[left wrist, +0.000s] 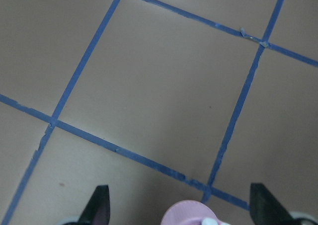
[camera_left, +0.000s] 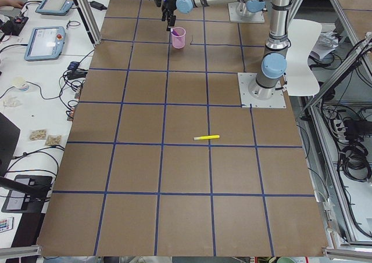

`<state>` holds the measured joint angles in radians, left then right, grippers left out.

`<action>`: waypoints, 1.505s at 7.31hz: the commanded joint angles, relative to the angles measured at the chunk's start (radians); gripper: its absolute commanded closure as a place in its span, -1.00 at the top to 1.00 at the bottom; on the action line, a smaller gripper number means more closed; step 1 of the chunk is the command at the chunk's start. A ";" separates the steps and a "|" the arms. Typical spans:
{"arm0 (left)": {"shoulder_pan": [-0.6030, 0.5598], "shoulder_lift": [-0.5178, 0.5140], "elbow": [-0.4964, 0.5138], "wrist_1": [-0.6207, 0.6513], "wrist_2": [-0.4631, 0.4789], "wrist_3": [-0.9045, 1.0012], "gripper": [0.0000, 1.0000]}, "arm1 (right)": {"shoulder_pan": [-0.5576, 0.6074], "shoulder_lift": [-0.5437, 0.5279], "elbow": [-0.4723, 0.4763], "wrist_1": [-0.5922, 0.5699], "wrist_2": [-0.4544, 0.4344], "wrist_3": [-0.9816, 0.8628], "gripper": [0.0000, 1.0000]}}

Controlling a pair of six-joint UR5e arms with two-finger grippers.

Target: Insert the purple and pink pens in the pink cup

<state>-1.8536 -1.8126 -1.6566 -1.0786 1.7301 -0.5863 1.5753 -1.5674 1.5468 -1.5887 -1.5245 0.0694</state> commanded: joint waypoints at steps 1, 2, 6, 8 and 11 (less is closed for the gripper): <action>0.172 0.068 0.095 -0.318 -0.082 0.298 1.00 | 0.000 0.006 -0.011 -0.005 -0.002 0.001 0.96; 0.235 0.106 0.100 -0.383 -0.080 0.436 1.00 | 0.000 0.006 -0.011 -0.005 -0.003 0.003 0.96; 0.321 0.252 0.054 -0.500 -0.155 0.583 1.00 | 0.000 0.007 -0.011 -0.004 -0.002 0.001 1.00; 0.332 0.265 0.026 -0.497 -0.143 0.618 1.00 | 0.000 0.007 -0.011 -0.005 -0.003 0.000 1.00; 0.352 0.268 0.023 -0.501 -0.145 0.617 1.00 | 0.000 0.007 -0.011 -0.005 -0.003 -0.013 1.00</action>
<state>-1.5108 -1.5465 -1.6334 -1.5784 1.5859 0.0301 1.5754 -1.5600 1.5355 -1.5938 -1.5278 0.0614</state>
